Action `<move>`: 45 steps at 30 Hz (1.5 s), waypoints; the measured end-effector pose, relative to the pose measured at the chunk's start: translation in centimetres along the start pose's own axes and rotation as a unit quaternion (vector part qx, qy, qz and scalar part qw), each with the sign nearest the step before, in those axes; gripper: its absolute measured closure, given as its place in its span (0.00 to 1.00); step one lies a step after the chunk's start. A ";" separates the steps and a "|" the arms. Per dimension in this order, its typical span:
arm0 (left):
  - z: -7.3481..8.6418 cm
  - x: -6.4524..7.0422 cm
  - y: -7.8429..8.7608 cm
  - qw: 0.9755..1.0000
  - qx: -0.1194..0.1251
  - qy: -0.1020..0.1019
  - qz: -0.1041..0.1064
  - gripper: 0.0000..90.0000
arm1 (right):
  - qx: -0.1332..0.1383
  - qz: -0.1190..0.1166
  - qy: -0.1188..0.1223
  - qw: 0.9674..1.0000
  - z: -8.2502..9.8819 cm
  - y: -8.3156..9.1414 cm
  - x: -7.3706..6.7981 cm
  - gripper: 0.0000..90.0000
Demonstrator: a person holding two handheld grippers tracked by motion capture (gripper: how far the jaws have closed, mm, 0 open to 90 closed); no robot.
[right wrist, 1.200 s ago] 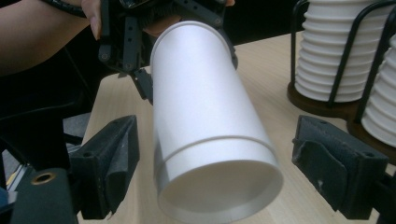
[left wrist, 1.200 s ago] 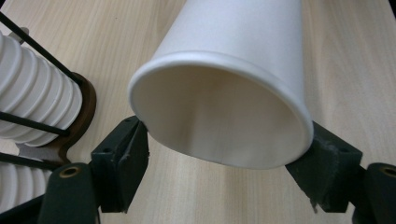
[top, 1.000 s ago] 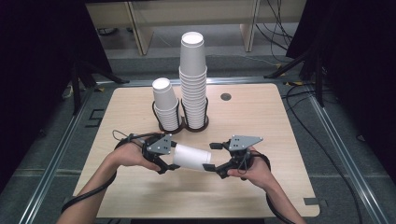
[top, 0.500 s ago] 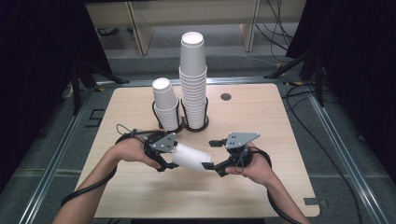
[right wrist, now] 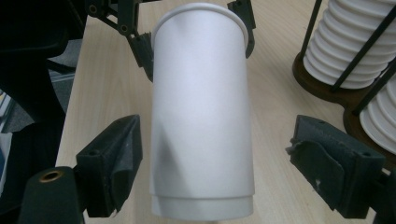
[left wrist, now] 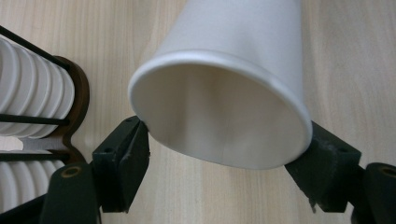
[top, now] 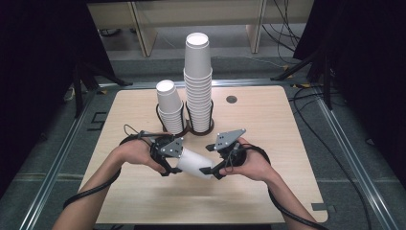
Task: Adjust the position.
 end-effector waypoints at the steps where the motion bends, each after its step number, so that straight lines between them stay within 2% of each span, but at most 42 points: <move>1: 0.0 0.0 0.0 1.000 -0.004 -0.003 0.000 0.28 | 0.000 -0.003 -0.009 1.000 -0.1 -0.1 -0.1 0.20; 3: 0.1 0.1 0.2 1.000 -0.010 -0.005 0.004 0.28 | 0.002 -0.005 -0.009 1.000 -0.2 -0.2 -0.1 0.20; 9: 0.3 -0.1 0.5 0.999 -0.039 -0.030 0.006 0.28 | -0.005 -0.005 -0.005 1.000 0.0 -0.6 0.1 0.19; 10: 0.2 -0.1 0.5 0.999 -0.039 -0.030 0.008 0.28 | -0.006 -0.012 -0.009 1.000 0.1 -0.8 -0.1 0.19; 15: 0.0 -0.1 0.8 0.998 -0.051 -0.040 0.009 0.28 | -0.010 -0.007 -0.006 1.000 0.1 -1.1 0.0 0.19; 16: -0.1 -0.2 0.8 0.997 -0.052 -0.047 0.008 0.28 | -0.009 -0.009 -0.006 1.000 0.1 -1.2 0.0 0.19; 19: -0.2 -0.3 1.1 0.997 -0.056 -0.047 0.008 0.28 | -0.010 -0.015 -0.010 1.000 0.0 -1.4 -0.1 0.19; 21: -0.2 -0.5 1.1 0.996 -0.065 -0.055 0.004 0.28 | -0.011 -0.015 -0.008 1.000 -0.1 -1.5 -0.2 0.19; 22: -0.2 -0.6 1.1 0.996 -0.066 -0.053 0.005 0.28 | -0.014 -0.008 -0.003 1.000 -0.1 -1.6 -0.1 0.19; 25: -0.4 -0.7 1.1 0.996 -0.066 -0.054 0.005 0.28 | -0.023 -0.013 -0.022 0.999 0.0 -2.0 -0.4 0.19; 27: -0.4 -0.7 1.1 0.996 -0.067 -0.056 0.005 0.28 | -0.024 -0.017 -0.008 1.000 -0.1 -2.3 -0.3 0.19; 29: -0.4 -0.7 1.1 0.996 -0.068 -0.058 0.005 0.28 | -0.031 -0.012 -0.012 0.999 0.1 -2.5 -0.2 0.19; 30: -0.5 -0.6 1.0 0.996 -0.065 -0.055 0.005 0.28 | -0.033 -0.010 -0.002 0.999 0.0 -2.5 -0.1 0.19; 35: -0.6 -0.7 1.0 0.996 -0.068 -0.060 0.005 0.28 | -0.044 -0.014 -0.004 0.999 0.1 -2.9 -0.1 0.19; 36: -0.6 -0.7 1.0 0.996 -0.067 -0.060 0.004 0.28 | -0.045 -0.020 -0.019 0.999 0.2 -3.1 -0.4 0.20; 37: -0.6 -0.7 1.0 0.996 -0.068 -0.059 0.005 0.28 | -0.048 -0.018 -0.004 0.999 0.2 -3.1 -0.1 0.20; 39: -0.7 -0.7 1.1 0.996 -0.066 -0.061 0.004 0.28 | -0.050 -0.024 -0.012 0.998 0.3 -3.4 -0.3 0.20; 42: -0.7 -0.7 1.1 0.996 -0.063 -0.059 0.003 0.28 | -0.052 -0.020 -0.004 0.998 0.5 -3.5 -0.1 0.20; 43: -0.7 -0.7 1.1 0.996 -0.063 -0.059 0.003 0.28 | -0.052 -0.023 -0.018 0.998 0.6 -3.5 -0.3 0.20; 44: -0.8 -0.7 1.1 0.996 -0.062 -0.058 0.002 0.28 | -0.052 -0.021 -0.006 0.998 0.5 -3.5 -0.1 0.20; 45: -0.7 -0.7 1.2 0.996 -0.063 -0.059 0.002 0.28 | -0.052 -0.021 -0.007 0.998 0.6 -3.5 -0.1 0.21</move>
Point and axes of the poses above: each handheld gripper's, and its own axes: y roughly backward along the jaws, z roughly out of its underside, x roughly to its right, the point moved 9 cm from there along -y, roughly forward along the jaws, and after that the axes turned 13 degrees about -z, right-handed, at the moved point
